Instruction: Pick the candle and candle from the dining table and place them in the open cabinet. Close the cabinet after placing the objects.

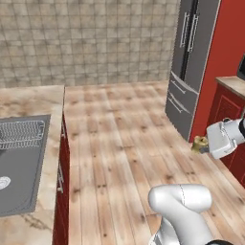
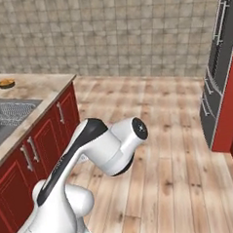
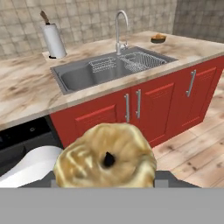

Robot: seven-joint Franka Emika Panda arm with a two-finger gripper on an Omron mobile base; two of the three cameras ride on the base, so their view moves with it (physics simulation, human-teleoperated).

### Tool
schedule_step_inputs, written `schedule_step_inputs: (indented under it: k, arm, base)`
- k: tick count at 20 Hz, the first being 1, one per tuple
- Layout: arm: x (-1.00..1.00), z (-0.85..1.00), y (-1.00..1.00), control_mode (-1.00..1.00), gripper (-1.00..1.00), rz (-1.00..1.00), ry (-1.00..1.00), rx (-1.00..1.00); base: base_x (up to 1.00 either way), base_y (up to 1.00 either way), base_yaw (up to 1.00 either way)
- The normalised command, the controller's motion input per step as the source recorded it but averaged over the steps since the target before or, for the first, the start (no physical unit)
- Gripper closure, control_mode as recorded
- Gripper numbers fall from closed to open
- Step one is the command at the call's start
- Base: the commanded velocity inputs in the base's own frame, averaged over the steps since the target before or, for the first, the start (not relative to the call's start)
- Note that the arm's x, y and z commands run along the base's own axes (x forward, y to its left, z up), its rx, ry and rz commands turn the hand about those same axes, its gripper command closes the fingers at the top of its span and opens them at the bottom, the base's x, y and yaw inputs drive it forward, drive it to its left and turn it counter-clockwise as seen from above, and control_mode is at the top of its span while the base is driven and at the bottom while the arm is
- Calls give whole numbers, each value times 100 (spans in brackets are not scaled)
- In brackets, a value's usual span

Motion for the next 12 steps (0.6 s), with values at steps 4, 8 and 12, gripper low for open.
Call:
schedule_step_inputs:
  k: [4, 8, 12]
  arm:
    - [0, 0, 0, 100, 100, 0, 0, 0]
    - [0, 0, 0, 100, 100, 0, 0, 0]
    - [0, 0, 0, 100, 100, 0, 0, 0]
  base:
    - [54, 0, 0]
    - [60, 0, 0]
    - [62, 0, -1]
